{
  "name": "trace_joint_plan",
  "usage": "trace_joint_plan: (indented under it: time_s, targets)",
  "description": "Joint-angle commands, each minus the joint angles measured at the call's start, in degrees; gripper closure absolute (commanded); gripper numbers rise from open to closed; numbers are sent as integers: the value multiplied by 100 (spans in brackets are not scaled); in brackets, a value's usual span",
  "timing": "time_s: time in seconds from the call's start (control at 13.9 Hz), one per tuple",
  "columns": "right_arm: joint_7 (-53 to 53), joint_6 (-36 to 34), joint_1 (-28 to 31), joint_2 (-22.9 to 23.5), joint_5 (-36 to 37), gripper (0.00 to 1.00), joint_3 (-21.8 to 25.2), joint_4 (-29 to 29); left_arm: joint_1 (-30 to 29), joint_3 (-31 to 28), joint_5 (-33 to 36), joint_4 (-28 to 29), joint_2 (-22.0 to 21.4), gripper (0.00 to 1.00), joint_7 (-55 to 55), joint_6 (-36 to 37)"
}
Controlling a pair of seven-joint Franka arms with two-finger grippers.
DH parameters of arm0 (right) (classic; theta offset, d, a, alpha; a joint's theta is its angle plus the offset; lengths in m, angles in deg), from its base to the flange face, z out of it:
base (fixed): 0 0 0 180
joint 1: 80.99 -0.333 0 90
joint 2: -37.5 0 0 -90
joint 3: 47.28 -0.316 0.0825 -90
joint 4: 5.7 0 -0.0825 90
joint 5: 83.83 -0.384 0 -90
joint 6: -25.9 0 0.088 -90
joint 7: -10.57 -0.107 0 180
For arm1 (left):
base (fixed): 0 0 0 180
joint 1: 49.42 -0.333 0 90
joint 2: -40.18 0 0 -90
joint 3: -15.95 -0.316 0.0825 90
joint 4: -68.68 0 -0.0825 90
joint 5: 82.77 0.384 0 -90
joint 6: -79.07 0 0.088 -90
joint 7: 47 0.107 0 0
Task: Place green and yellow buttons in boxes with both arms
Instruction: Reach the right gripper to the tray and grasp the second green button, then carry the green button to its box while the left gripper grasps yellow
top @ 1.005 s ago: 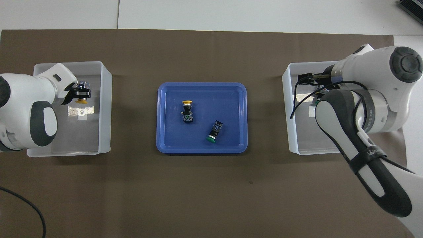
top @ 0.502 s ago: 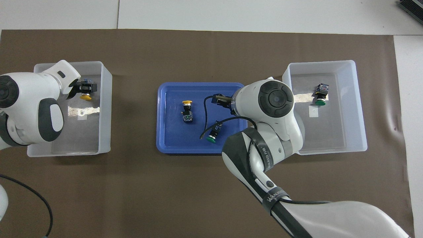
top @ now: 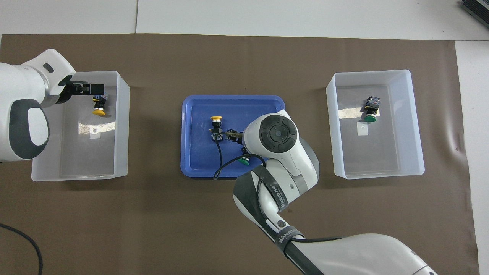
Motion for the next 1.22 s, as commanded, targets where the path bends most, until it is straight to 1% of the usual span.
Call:
trace_joint_plan:
  time_s: [0.0, 0.14, 0.22, 0.29, 0.43, 0.5, 0.57, 0.65, 0.72, 0.86, 1.0, 1.15]
  targets:
    - [-84, 379, -39, 22, 19, 23, -6, -353, 376, 0, -86, -121, 0, 0, -270, 211]
    - [-84, 520, -39, 127, 28, 53, -6, -363, 658, 8, -94, -59, -18, 0, -570, 166]
    - [-76, 564, -39, 145, 28, 72, -6, -363, 790, 8, -95, -7, -27, 0, -658, 149]
    - [-84, 556, -48, 145, 28, 100, -6, -345, 939, 8, -95, 81, -44, 0, -737, 36]
    - [-155, 495, -31, 128, 28, 100, 3, -266, 1203, 8, -103, 283, -44, 0, -1017, -289]
    - [-120, 425, 39, 49, 28, 100, 12, -231, 1352, 8, -103, 327, -18, 0, -1185, -378]
    - [-93, 233, 92, -134, 28, 100, 73, -196, 1510, 8, -103, 397, 17, 0, -1343, -457]
    - [-67, -30, 179, -302, 28, 100, 100, -83, 1695, 8, -103, 433, 69, 0, -1571, -693]
    - [29, -294, 424, -486, 28, 100, 100, 14, 1827, 8, -103, 477, 209, 0, -1851, -956]
    - [720, -708, 994, -951, 11, 100, 100, 50, 2091, 8, -103, 573, 377, 0, -2222, -1361]
    - [1634, -1068, 1522, -1225, 2, 100, 91, 59, 2381, 8, -103, 635, 544, 0, -2451, -1573]
    - [2635, -1367, 2146, -1366, -42, 100, 91, 51, 2671, 0, -103, 644, 825, 0, -2802, -1984]
